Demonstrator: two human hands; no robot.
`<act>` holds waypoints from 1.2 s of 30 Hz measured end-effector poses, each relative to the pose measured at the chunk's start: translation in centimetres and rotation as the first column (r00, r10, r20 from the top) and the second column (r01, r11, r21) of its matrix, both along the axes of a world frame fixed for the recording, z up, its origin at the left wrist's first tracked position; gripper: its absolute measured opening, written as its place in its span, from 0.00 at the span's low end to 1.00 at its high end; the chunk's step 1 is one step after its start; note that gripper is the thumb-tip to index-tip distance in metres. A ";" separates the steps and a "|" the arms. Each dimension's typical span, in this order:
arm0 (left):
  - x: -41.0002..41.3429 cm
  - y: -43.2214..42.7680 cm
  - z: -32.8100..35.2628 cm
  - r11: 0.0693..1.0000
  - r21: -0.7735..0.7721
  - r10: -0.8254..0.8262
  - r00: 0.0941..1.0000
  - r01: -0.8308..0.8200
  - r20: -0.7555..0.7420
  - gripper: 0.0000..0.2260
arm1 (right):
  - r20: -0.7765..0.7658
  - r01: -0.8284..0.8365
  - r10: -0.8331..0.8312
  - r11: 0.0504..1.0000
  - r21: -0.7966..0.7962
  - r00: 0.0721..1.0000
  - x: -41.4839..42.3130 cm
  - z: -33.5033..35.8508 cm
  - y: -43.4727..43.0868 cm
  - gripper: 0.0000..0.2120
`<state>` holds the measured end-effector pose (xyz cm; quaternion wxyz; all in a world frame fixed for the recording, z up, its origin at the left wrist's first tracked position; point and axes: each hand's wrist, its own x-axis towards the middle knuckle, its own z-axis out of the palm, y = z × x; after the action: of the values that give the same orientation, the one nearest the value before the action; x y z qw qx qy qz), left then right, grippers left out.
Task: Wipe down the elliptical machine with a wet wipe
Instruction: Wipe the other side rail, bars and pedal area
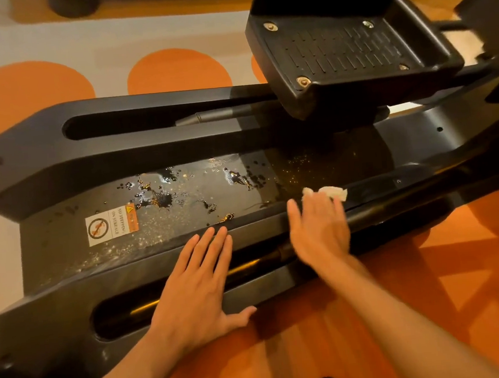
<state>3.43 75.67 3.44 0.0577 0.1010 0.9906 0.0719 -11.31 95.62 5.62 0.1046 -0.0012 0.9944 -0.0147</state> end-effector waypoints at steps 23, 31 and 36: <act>0.2 0.0 -0.2 1.000 0.004 0.018 0.999 -0.018 -0.030 0.52 | 0.244 -0.250 0.177 0.918 0.308 0.953 -7.0 1.2 6.2 0.36; 0.1 0.1 -0.2 1.000 0.014 0.015 1.000 -0.015 -0.014 0.51 | 0.207 -0.309 0.360 0.919 -0.244 0.909 6.8 2.2 -6.6 0.46; 0.1 0.1 -0.1 1.000 -0.001 0.015 1.000 -0.015 -0.006 0.52 | 0.293 -0.225 0.198 0.973 0.061 0.935 5.0 1.6 -3.6 0.48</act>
<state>3.56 75.75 3.29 0.0541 0.0939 0.9915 0.0715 -6.26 92.01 7.22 0.2475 -0.1010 0.9626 0.0433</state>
